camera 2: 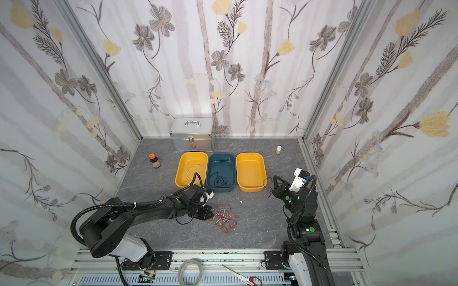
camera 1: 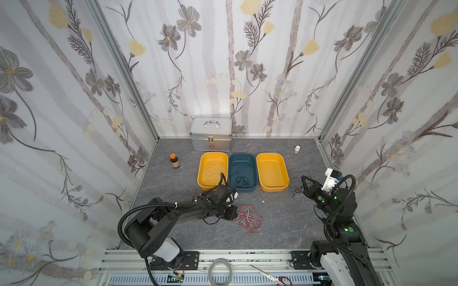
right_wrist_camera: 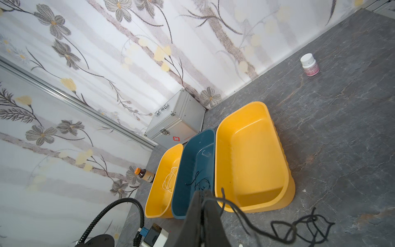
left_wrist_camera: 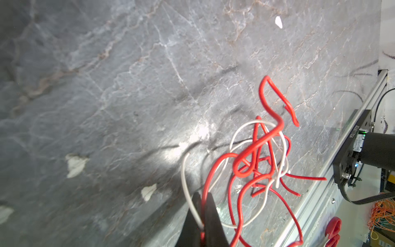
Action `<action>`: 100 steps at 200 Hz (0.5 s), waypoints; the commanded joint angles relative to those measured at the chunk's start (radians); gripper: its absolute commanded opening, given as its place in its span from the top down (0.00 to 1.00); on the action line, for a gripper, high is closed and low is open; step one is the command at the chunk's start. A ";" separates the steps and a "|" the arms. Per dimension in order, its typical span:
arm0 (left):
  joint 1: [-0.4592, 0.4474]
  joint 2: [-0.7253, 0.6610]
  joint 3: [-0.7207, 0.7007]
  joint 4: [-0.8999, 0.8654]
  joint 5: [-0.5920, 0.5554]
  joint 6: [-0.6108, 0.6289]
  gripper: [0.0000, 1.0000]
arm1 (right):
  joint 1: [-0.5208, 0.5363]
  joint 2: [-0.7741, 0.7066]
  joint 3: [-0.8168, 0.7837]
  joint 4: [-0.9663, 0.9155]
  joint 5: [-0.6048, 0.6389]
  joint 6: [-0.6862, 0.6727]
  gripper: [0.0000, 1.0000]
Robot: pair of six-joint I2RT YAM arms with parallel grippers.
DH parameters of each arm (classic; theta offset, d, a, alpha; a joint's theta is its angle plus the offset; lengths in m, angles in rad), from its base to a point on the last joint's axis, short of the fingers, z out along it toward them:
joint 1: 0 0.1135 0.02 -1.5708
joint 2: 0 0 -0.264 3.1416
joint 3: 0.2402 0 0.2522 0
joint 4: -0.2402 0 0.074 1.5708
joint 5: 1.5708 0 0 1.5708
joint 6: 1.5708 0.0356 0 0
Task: Untangle and sort cables by color
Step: Untie the cable.
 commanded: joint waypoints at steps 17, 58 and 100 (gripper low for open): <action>0.014 -0.032 -0.017 -0.018 -0.021 0.011 1.00 | -0.073 0.003 0.043 -0.019 -0.080 -0.043 0.93; 0.023 -0.082 -0.017 -0.023 -0.024 0.000 0.80 | -0.077 0.050 0.070 0.049 -0.241 -0.015 0.93; 0.023 -0.147 -0.016 -0.034 -0.018 -0.006 0.54 | -0.012 0.082 0.135 0.107 -0.347 0.032 0.93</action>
